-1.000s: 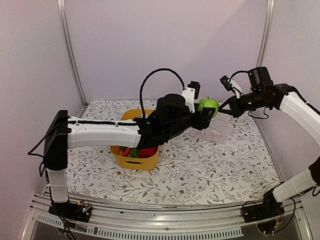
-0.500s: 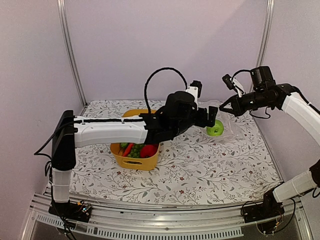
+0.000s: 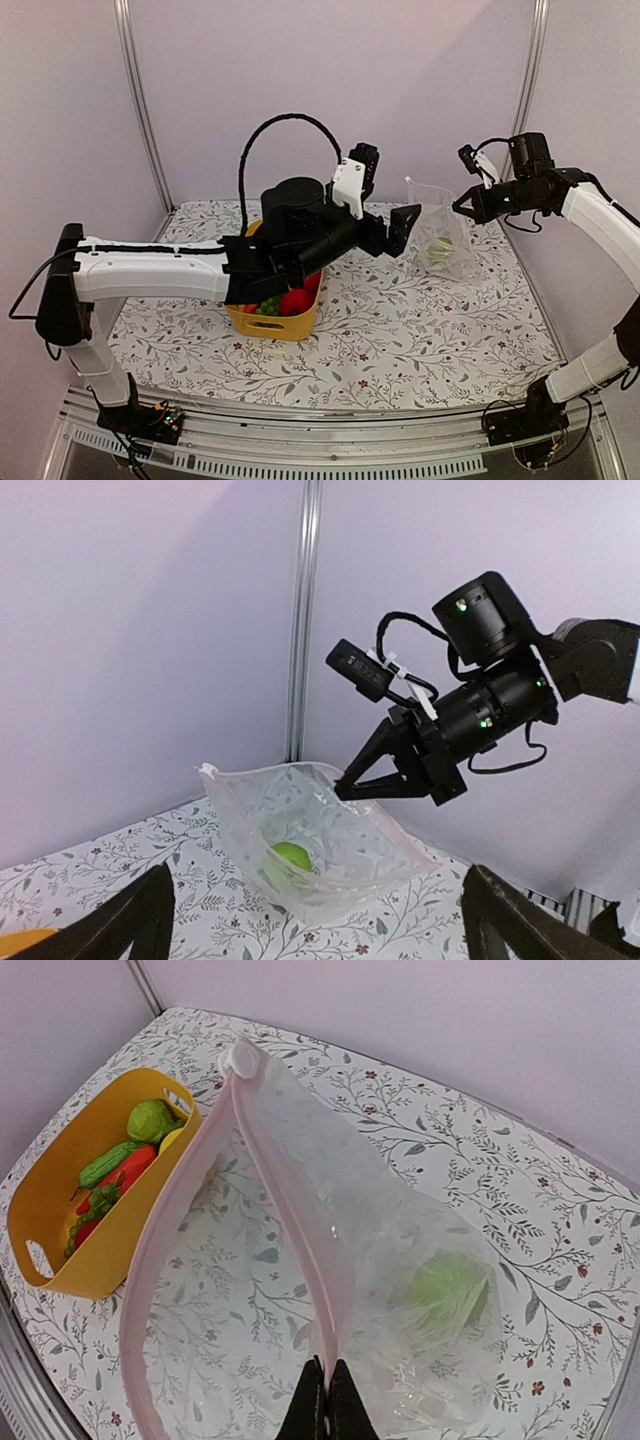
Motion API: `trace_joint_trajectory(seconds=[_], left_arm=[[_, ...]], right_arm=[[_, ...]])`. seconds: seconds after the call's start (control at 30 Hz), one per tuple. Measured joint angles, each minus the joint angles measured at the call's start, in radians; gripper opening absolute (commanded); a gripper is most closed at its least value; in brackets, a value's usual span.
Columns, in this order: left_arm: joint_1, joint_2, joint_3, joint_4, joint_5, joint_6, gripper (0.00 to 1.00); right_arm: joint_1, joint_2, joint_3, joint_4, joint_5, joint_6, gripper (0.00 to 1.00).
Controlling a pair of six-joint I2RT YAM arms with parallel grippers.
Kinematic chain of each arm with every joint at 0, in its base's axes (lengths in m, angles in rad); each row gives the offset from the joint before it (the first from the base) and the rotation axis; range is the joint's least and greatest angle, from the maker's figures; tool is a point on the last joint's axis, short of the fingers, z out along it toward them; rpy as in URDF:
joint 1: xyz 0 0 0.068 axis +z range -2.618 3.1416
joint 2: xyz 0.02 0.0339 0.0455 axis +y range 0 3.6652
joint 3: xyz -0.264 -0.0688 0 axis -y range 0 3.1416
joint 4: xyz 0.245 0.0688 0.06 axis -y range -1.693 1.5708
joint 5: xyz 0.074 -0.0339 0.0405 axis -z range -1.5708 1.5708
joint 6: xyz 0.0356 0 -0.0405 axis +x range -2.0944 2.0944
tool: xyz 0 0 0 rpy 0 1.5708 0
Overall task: Place the food in the zip-top bag and seal the zipper
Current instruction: Place the fake vegetable in the zipper food storage bag, then pick up the fake vegetable from the bin.
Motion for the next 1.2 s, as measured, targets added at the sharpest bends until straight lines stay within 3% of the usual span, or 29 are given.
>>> trace_joint_trajectory(seconds=[0.17,0.33,0.63,0.8,0.97,1.2], left_arm=[[0.000,-0.140,-0.116,0.005,-0.084,0.011,0.97],[0.007,-0.199,-0.168,-0.123,-0.186,-0.019,0.95],[0.065,-0.256,-0.244,-0.480,-0.277,-0.175,0.93],[0.206,-0.279,-0.290,-0.624,-0.190,-0.262,0.90],[0.342,-0.267,-0.286,-0.707,-0.040,-0.285,0.90],[0.438,-0.084,-0.166,-0.787,0.118,-0.285,0.86]], right_arm=[[-0.114,0.079,0.122,0.027,0.131,-0.003,0.00],[-0.151,0.076,0.164,0.127,0.238,-0.016,0.00],[-0.091,-0.015,-0.085,0.291,0.070,-0.036,0.00],[-0.015,-0.016,-0.258,0.320,-0.091,-0.060,0.00],[-0.004,-0.016,-0.328,0.342,-0.180,-0.077,0.00],[-0.005,-0.053,-0.386,0.394,-0.228,-0.092,0.00]])
